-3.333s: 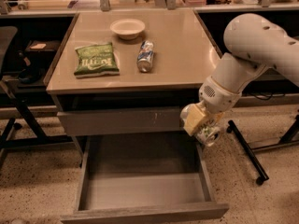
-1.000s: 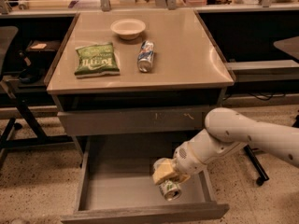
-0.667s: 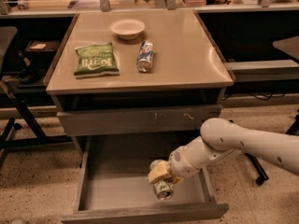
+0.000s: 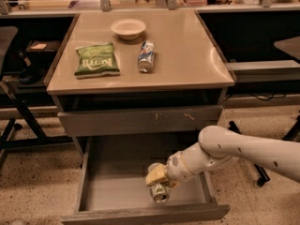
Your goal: Place 7up can into middle drawer
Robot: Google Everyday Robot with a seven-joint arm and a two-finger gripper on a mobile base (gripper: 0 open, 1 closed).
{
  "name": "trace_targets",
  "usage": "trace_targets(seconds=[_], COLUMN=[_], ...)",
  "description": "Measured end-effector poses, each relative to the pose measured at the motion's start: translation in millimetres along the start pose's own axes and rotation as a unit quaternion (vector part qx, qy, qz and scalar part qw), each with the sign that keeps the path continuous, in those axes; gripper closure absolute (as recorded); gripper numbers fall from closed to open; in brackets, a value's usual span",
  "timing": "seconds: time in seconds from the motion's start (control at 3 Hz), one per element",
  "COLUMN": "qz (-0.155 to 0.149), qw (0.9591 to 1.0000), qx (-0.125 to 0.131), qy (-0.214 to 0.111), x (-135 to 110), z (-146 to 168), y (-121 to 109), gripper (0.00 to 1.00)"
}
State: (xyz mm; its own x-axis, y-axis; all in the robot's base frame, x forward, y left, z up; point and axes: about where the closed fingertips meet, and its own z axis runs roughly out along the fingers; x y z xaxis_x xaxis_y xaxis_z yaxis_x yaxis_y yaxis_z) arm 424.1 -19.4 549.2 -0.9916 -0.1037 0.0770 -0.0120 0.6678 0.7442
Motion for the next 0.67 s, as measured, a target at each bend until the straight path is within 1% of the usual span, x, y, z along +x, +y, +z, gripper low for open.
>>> trace_targets(seconds=[0.33, 0.67], qz=[0.035, 0.059], qw=[0.9990, 0.9969], qx=[-0.007, 0.002], qy=[-0.027, -0.052], x=[-16, -36], z=[34, 61], y=[-17, -32], gripper=[1.00, 1.00])
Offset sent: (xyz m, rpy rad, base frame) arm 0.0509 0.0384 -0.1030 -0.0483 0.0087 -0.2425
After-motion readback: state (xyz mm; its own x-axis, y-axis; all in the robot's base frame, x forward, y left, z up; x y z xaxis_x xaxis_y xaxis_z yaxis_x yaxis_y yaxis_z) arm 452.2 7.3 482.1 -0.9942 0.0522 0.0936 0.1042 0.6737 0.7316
